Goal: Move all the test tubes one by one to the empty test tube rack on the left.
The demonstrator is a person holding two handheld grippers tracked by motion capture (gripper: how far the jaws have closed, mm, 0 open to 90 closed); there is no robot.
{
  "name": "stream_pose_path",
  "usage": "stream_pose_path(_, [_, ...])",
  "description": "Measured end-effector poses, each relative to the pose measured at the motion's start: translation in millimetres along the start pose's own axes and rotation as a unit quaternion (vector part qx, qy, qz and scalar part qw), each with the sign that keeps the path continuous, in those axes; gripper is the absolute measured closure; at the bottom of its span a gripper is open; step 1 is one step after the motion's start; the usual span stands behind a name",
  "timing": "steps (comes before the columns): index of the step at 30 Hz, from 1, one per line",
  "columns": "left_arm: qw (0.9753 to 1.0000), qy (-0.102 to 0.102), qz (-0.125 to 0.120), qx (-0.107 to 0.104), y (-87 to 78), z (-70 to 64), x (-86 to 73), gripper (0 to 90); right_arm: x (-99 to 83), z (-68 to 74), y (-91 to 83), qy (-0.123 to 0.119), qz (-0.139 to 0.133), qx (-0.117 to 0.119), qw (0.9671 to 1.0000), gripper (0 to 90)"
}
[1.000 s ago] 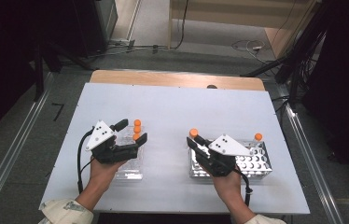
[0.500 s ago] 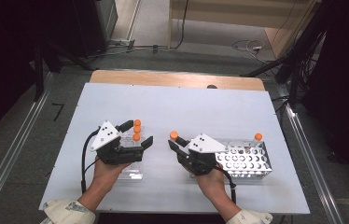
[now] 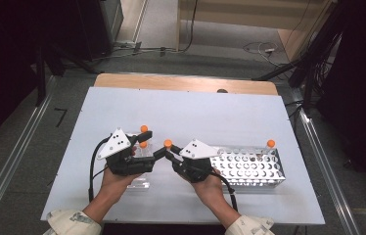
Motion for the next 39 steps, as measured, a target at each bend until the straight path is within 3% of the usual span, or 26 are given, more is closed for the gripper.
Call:
stream_pose_path(10, [0.9995,0.022,0.009,-0.020,3.8,-6.1,-0.6,47.3,2.2,7.1,4.5,-0.008,0.001,0.010,0.9999,72.5])
stream_pose_path(21, [0.9989,0.043,0.009,-0.015,4.6,-10.0,-1.2,65.5,2.7,9.9,4.4,-0.010,0.000,0.015,0.9998,72.5])
stream_pose_path(30, [0.9989,0.043,0.008,-0.015,3.8,-9.1,-1.0,69.1,2.7,9.7,4.2,-0.008,-0.001,0.017,0.9998,71.4])
stream_pose_path(35, [0.9993,0.038,-0.002,-0.005,-4.8,-2.8,4.9,69.4,2.6,7.8,2.8,-0.003,0.001,0.023,0.9997,53.8])
stream_pose_path(39, [0.9995,0.028,-0.007,0.011,-15.5,7.4,7.3,69.5,1.2,3.4,-1.1,0.004,-0.001,0.020,0.9998,48.5])
Point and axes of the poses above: each handheld gripper's, and its own axes: y roughly forward along the jaws, x roughly out of its top, z roughly to its left, the point moved 3 cm from there along y, roughly forward along the jaws, and after that the axes turned 5 degrees about z, right-handed, at the moved point
